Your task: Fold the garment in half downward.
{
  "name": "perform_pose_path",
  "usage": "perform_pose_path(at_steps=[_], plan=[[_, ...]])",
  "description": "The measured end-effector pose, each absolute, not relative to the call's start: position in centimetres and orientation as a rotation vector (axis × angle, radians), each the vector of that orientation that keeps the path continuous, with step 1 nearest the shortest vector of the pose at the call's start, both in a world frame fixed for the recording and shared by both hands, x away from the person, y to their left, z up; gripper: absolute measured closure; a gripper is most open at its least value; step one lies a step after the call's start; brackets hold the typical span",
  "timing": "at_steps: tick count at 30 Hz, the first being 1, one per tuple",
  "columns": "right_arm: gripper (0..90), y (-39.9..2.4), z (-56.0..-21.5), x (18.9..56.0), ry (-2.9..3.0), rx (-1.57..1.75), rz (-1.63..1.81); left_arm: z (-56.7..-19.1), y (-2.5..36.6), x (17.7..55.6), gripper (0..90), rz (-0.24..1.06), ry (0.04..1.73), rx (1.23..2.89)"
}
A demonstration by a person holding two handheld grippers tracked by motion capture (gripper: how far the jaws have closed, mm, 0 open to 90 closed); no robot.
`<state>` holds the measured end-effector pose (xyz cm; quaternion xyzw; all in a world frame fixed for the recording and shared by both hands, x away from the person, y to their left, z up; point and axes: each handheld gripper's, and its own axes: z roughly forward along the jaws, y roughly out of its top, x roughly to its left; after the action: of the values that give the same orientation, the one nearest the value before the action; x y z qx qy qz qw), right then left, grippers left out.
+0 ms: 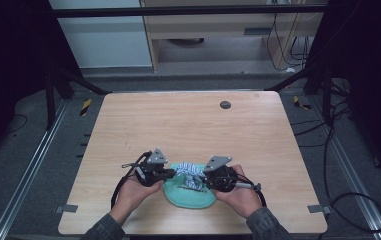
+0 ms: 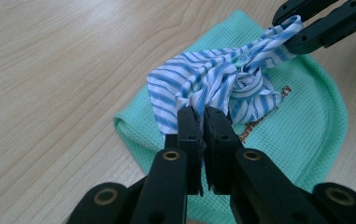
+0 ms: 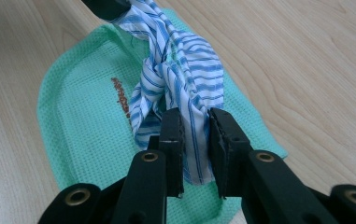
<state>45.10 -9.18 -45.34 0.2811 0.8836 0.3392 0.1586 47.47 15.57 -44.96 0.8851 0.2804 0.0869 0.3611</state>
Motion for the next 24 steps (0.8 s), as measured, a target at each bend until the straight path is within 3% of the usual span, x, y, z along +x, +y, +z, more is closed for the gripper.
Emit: perform_pose_path(at_steps=[24], plan=[[73.5,-9.1,-46.5,44.1,2.552,0.794,0.964,-46.9,15.9,46.1,85.4,0.182,0.703,2.323]])
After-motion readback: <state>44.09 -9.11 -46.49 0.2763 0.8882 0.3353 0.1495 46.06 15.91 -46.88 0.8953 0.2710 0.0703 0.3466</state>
